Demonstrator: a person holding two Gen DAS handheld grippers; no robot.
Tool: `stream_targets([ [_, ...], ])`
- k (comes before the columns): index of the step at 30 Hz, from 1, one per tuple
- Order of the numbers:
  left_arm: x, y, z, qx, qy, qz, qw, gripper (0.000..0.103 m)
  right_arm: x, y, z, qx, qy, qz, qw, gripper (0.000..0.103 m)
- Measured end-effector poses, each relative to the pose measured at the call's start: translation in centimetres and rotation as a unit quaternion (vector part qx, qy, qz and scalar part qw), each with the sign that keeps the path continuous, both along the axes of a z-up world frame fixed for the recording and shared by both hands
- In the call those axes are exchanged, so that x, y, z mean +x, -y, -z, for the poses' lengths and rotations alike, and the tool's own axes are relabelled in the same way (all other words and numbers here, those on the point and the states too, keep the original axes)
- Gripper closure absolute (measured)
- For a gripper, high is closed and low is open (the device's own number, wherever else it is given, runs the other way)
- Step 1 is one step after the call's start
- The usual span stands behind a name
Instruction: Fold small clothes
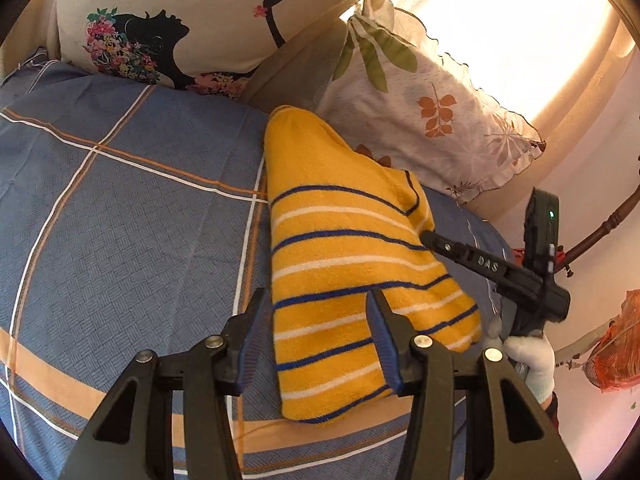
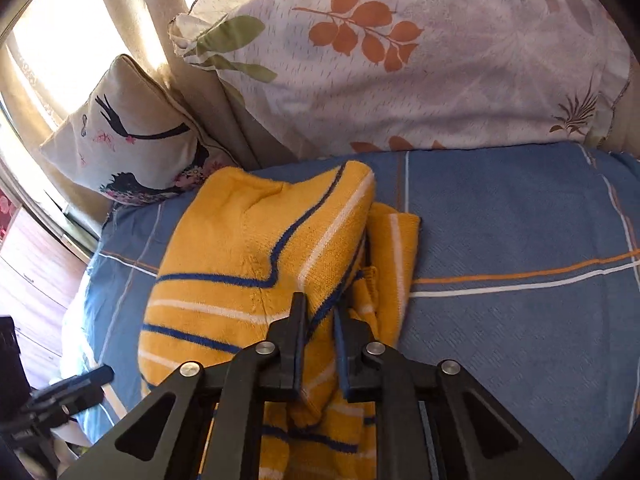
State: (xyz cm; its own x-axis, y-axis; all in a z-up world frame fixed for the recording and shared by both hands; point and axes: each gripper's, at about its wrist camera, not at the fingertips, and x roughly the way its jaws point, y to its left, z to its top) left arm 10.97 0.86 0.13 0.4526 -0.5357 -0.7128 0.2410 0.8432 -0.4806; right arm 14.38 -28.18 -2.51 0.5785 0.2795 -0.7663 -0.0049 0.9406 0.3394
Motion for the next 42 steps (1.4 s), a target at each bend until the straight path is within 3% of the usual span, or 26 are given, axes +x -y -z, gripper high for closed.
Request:
stream_targets([
  [3,2.5,0.2,1.8,-0.013,-0.030,0.004,0.9995,0.048,-0.5,0.4,1.1,-0.037,-0.021,0.008,0.999,0.094],
  [5,4.0,0.3,2.9,-0.025,-0.049,0.005,0.9985,0.048,-0.9,1.2,0.7,-0.009,-0.008,0.004,1.000,0.093],
  [7,4.8,0.3,3.4,-0.033,-0.046,0.007,0.9984,0.047,-1.5,2.6,-0.3,0.043,0.016,0.011,0.999,0.064],
  [8,5.2,0.4,3.6,-0.041,-0.044,0.012,0.9981,0.043,-1.6,3.2,-0.7,0.054,0.026,0.021,0.998,0.035],
  [9,5.6,0.4,3.8,-0.049,-0.045,0.016,0.9977,0.040,-1.7,3.7,-1.0,0.061,0.038,0.029,0.997,0.023],
  [13,6.9,1.4,5.3,-0.085,-0.066,0.035,0.9935,0.022,-0.4,4.2,0.2,0.074,0.019,0.036,0.996,0.023],
  [16,7.1,3.3,6.5,-0.104,-0.090,0.068,0.9881,0.021,1.7,3.7,2.6,0.101,-0.018,0.029,0.994,0.023],
  [17,6.9,3.7,6.2,-0.091,-0.083,0.067,0.9901,0.023,2.2,3.4,3.5,0.115,-0.024,0.021,0.993,0.026],
  [18,6.8,4.0,5.8,-0.082,-0.080,0.066,0.9912,0.027,2.8,3.3,4.2,0.135,-0.030,0.014,0.990,0.040],
  [20,6.8,4.0,4.2,-0.085,-0.069,0.070,0.9914,0.044,2.9,3.5,4.1,0.180,-0.031,0.017,0.983,0.051],
  [23,7.3,3.9,1.0,-0.090,-0.040,0.078,0.9921,0.049,2.4,3.2,2.0,0.186,-0.007,0.003,0.982,0.057],
  [27,7.6,5.0,-1.1,-0.033,-0.012,0.077,0.9964,0.048,1.9,2.6,0.3,0.169,0.034,-0.002,0.985,0.057],
  [31,7.1,5.8,2.4,0.072,-0.050,0.059,0.9944,0.044,2.0,2.9,2.8,0.118,-0.004,0.031,0.992,0.049],
  [32,6.6,5.3,3.3,0.072,-0.055,0.056,0.9943,0.042,1.9,3.1,3.3,0.113,-0.007,0.035,0.993,0.037],
  [34,5.8,4.1,4.2,0.043,-0.071,0.057,0.9949,0.040,1.5,3.7,3.3,0.129,-0.008,0.037,0.991,0.036],
  [36,5.0,2.9,4.1,0.031,-0.071,0.045,0.9960,0.040,0.8,3.8,2.0,0.110,0.003,0.044,0.993,0.035],
  [39,3.1,1.6,2.5,0.034,-0.032,0.027,0.9985,0.040,-0.4,3.2,-1.7,0.075,0.061,0.042,0.994,0.036],
  [42,0.9,0.2,0.9,0.041,0.009,0.000,0.9991,0.040,-1.2,1.8,-4.2,0.105,0.107,0.015,0.989,0.035],
])
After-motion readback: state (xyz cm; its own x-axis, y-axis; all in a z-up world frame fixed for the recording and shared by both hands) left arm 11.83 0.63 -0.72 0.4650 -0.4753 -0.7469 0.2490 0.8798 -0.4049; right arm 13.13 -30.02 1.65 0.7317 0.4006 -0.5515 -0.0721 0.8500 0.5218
